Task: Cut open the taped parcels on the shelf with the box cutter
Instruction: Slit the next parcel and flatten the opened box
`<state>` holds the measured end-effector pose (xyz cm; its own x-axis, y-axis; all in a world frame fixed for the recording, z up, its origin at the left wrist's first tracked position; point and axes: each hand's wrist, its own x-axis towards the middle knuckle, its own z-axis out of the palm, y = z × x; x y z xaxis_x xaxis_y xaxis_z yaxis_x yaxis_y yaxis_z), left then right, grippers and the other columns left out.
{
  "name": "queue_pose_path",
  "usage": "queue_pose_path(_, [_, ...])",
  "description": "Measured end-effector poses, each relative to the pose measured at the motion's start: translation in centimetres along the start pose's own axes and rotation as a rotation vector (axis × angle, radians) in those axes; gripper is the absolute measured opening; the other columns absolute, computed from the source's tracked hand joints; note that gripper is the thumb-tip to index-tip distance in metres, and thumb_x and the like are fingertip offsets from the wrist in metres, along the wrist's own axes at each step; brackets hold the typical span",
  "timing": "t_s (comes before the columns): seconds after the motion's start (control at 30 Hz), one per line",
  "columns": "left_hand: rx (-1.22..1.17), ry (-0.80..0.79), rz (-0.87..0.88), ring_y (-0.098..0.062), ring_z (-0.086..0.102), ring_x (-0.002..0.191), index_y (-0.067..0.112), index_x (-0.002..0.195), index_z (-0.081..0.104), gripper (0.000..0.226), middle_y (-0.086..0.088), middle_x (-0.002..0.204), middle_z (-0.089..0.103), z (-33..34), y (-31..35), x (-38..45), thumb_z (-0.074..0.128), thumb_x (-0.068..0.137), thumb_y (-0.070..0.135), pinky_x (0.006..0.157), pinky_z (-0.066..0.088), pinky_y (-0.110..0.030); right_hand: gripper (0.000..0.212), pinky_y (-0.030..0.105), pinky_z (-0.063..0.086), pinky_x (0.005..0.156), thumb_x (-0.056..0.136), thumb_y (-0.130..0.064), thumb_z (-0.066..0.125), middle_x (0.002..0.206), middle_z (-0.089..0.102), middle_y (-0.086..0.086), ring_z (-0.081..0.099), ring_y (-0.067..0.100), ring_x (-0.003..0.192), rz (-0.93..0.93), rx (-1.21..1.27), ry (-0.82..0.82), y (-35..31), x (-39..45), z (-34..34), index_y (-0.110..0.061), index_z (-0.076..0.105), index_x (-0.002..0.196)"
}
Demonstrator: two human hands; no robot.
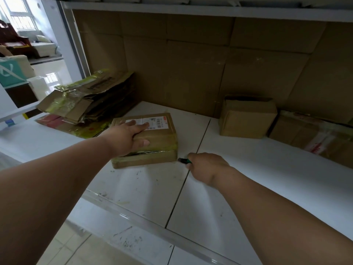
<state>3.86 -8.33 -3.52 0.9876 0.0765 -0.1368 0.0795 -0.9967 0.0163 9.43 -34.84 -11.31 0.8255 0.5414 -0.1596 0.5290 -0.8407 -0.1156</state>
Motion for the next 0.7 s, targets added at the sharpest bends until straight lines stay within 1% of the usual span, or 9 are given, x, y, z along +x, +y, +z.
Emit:
queue_pose_path(0.07, [0.019, 0.000, 0.009, -0.032, 0.010, 0.148, 0.047, 0.152, 0.008, 0.070, -0.004, 0.163, 0.013, 0.0, 0.1, 0.1, 0.033, 0.091, 0.069, 0.118, 0.012, -0.051, 0.029, 0.029, 0.036, 0.057, 0.102, -0.040, 0.035, 0.085, 0.052, -0.004, 0.050, 0.014, 0.073, 0.032, 0.064, -0.019, 0.2, 0.2, -0.3, -0.023, 0.052, 0.119])
queue_pose_path(0.1, [0.022, 0.001, 0.010, -0.033, 0.010, 0.148, 0.047, 0.152, 0.008, 0.070, -0.004, 0.163, 0.013, 0.0, 0.1, 0.1, 0.033, 0.091, 0.069, 0.118, 0.012, -0.050, 0.026, 0.028, 0.036, 0.057, 0.102, -0.041, 0.035, 0.087, 0.053, -0.003, 0.050, 0.014, 0.073, 0.046, 0.102, -0.010, 0.4, 0.3, -0.3, -0.024, 0.051, 0.113])
queue_pose_path(0.17, [0.019, 0.003, 0.008, -0.033, 0.010, 0.148, 0.048, 0.152, 0.007, 0.070, -0.004, 0.163, 0.013, 0.0, 0.1, 0.2, 0.033, 0.090, 0.070, 0.118, 0.013, -0.050, 0.020, 0.028, 0.034, 0.054, 0.101, -0.044, 0.036, 0.082, 0.053, -0.005, 0.050, 0.012, 0.069, 0.068, 0.160, 0.054, 0.8, 0.1, -0.2, -0.027, 0.047, 0.100])
queue_pose_path(0.23, [0.010, 0.006, 0.008, -0.032, 0.010, 0.148, 0.049, 0.151, 0.007, 0.070, -0.003, 0.163, 0.013, 0.0, -0.1, 0.3, 0.033, 0.090, 0.071, 0.117, 0.015, -0.050, 0.021, 0.028, 0.032, 0.051, 0.101, -0.045, 0.036, 0.077, 0.052, -0.006, 0.051, 0.012, 0.066, 0.051, 0.180, 0.122, 0.8, -0.1, -0.2, -0.027, 0.045, 0.095])
queue_pose_path(0.37, [-0.011, 0.005, 0.005, -0.032, 0.009, 0.148, 0.051, 0.151, 0.007, 0.070, -0.002, 0.163, 0.012, 0.3, -0.2, 0.4, 0.034, 0.089, 0.072, 0.116, 0.017, -0.051, 0.019, 0.028, 0.031, 0.049, 0.101, -0.043, 0.037, 0.072, 0.054, -0.003, 0.052, 0.015, 0.062, 0.027, 0.258, 0.205, 0.1, 0.1, -0.8, -0.027, 0.042, 0.091])
queue_pose_path(0.57, [-0.010, 0.004, 0.005, -0.034, 0.008, 0.148, 0.052, 0.150, 0.006, 0.070, -0.002, 0.163, 0.012, 0.4, -0.4, 0.4, 0.033, 0.089, 0.073, 0.117, 0.016, -0.052, 0.020, 0.028, 0.028, 0.048, 0.101, -0.042, 0.037, 0.071, 0.052, -0.004, 0.050, 0.013, 0.061, 0.036, 0.266, 0.227, -0.3, 0.1, -0.6, -0.026, 0.041, 0.091])
queue_pose_path(0.7, [0.012, 0.002, 0.003, -0.034, 0.008, 0.149, 0.052, 0.150, 0.005, 0.069, -0.001, 0.164, 0.011, 0.4, -0.3, 0.4, 0.032, 0.090, 0.072, 0.117, 0.014, -0.051, 0.020, 0.028, 0.026, 0.047, 0.102, -0.042, 0.035, 0.071, 0.050, -0.005, 0.049, 0.012, 0.060, 0.033, 0.227, 0.235, -0.2, 0.5, -0.3, -0.026, 0.039, 0.091])
